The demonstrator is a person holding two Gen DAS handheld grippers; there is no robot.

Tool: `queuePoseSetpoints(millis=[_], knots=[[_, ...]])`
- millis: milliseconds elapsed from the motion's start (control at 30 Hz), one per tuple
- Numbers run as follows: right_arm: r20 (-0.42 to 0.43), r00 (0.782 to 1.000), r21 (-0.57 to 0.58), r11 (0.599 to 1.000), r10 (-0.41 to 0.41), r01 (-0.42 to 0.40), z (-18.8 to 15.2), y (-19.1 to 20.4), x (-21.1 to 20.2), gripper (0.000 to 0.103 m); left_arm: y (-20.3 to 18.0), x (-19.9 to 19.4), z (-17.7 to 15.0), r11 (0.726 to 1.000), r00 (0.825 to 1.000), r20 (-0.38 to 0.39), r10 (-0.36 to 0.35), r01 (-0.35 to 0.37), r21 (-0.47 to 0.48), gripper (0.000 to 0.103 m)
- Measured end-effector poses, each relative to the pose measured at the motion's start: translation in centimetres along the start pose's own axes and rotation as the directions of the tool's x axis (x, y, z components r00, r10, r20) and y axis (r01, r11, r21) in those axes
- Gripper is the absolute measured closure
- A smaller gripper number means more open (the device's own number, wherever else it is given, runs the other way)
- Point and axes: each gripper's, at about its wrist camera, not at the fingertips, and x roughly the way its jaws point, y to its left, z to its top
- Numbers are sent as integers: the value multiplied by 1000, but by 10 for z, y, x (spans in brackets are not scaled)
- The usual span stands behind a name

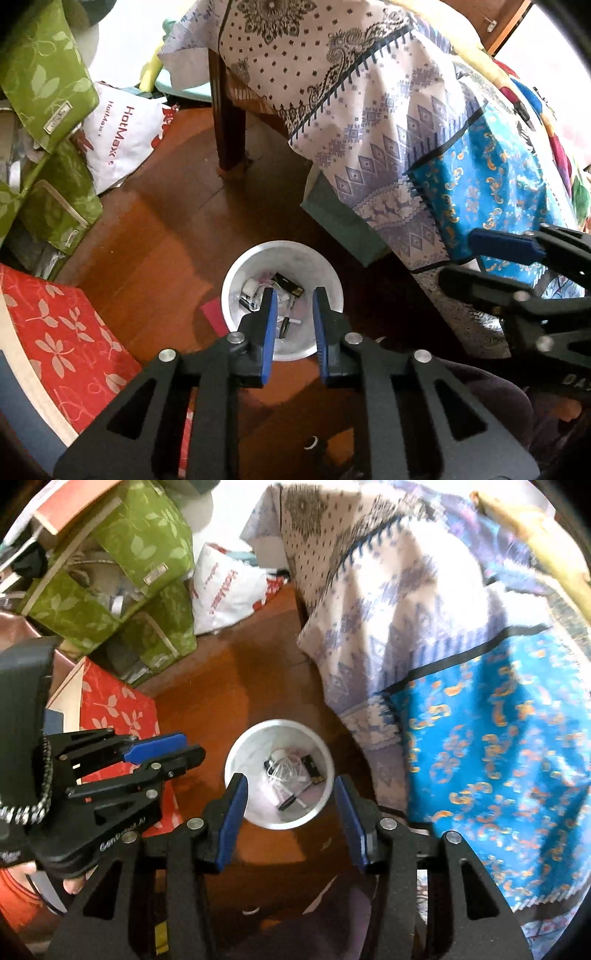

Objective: Collect trash
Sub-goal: 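Open both grippers over the bin to drop the cable and figurine, then raise both open grippers back toward the last items on the bed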

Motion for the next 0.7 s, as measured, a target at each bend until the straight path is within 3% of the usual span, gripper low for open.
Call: queuePoseSetpoints(millis=[133, 333, 500, 700], knots=[[84, 996, -19, 999, -35, 37, -8, 2, -29, 58, -3, -23, -3, 1000, 999, 39, -5, 5, -3, 85], [236, 966, -16, 993, -109, 116, -20, 8, -86, 58, -21, -75, -10, 1000, 990, 143, 4, -7, 22, 84], [380, 906, 47, 982, -186, 181, -33, 4, -145, 58, -49, -124, -19, 998, 969, 246, -6, -10, 65, 78], [535, 808, 142, 969, -248, 204, -58, -14, -224, 58, -93, -177, -22, 990, 937, 350, -17, -33, 138, 73]])
